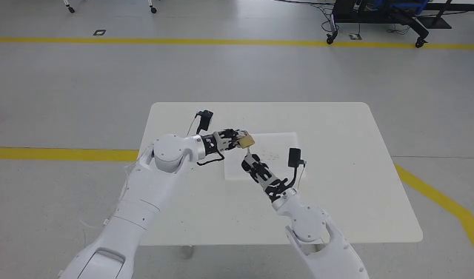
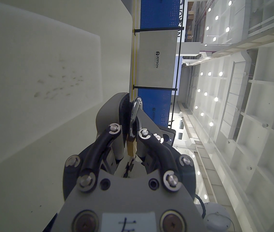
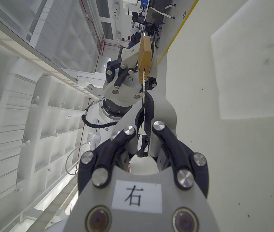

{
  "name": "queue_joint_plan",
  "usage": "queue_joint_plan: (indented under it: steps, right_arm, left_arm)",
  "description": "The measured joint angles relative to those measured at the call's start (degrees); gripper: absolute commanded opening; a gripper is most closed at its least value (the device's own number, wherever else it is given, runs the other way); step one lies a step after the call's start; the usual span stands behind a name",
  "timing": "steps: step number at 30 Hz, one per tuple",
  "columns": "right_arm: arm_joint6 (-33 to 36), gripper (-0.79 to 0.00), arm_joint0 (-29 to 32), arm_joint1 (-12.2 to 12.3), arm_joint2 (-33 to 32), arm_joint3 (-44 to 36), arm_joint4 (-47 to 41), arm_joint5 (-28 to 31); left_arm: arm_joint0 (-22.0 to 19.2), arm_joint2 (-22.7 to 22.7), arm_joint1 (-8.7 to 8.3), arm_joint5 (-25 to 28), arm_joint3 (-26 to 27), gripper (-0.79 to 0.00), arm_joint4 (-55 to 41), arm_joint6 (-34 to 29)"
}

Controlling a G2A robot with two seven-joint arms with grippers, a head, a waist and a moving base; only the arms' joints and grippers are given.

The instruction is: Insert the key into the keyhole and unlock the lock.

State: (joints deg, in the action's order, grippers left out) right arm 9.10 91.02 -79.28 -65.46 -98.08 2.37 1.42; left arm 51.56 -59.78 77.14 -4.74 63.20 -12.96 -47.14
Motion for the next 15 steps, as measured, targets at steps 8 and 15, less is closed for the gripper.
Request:
queue_joint_plan:
  steps: [8, 15]
  right_arm:
    - [0.82, -0.785, 0.27, 0.25, -0.26, -0.46, 0.7, -0.31]
    - [0.85, -0.785, 0.19, 0.34, -0.22, -0.69, 0.62, -0.79]
  left_arm:
    - [-0.16, 0.13, -0.21, 0.36, 0.04, -0.785, 0.61, -1.37]
    - [-0.19, 0.27, -0.33, 0.59, 0.13, -0.785, 0.83, -2.03]
